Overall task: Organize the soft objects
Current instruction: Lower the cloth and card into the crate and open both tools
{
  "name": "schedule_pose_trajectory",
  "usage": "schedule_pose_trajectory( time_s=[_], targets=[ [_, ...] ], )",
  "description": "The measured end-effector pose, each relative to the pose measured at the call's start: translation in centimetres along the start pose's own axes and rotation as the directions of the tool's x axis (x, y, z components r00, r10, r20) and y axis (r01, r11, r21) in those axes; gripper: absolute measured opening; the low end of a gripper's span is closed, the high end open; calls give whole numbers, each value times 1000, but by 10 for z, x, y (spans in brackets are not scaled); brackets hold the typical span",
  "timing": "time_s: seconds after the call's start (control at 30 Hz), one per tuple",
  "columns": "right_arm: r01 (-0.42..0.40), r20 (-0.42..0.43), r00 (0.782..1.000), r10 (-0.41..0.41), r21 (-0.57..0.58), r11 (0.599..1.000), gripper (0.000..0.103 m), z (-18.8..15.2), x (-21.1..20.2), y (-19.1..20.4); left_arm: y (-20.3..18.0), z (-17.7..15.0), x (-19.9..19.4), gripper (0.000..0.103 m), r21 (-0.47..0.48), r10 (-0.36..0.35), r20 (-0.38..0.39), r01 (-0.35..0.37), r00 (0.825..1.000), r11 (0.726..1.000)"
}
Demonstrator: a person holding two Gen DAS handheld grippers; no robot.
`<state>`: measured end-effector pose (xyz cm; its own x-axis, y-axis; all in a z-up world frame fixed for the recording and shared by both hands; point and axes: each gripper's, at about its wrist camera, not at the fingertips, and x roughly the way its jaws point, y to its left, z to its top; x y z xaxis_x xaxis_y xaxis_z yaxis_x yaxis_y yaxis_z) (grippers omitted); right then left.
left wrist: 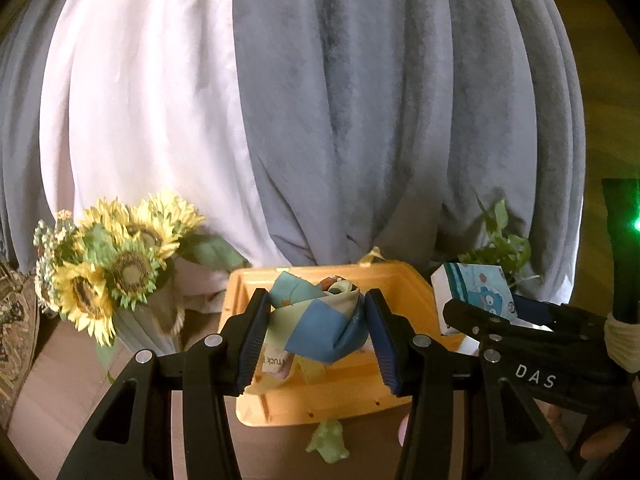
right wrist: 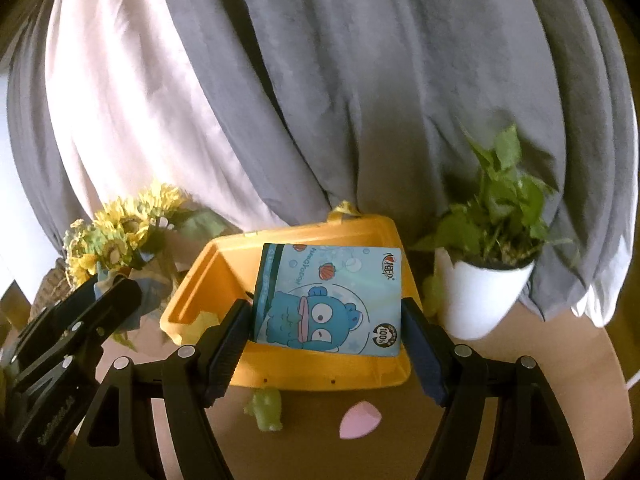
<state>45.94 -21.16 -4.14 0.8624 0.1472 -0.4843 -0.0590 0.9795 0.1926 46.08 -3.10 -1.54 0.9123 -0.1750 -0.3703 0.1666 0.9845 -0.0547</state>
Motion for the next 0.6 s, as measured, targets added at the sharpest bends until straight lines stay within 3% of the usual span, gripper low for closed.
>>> schedule_pose_trajectory(
  time_s=[0.37,0.6],
  targets=[
    [-21,20,1000,21,-16,1000,75,23,35,8,13,16,39,48,11,26,-1,-26,1000,1000],
    [-6,-15,1000,5,-32,999,75,33,66,14,19,16,68,48,28,40,-21,-39,999,999]
  ],
)
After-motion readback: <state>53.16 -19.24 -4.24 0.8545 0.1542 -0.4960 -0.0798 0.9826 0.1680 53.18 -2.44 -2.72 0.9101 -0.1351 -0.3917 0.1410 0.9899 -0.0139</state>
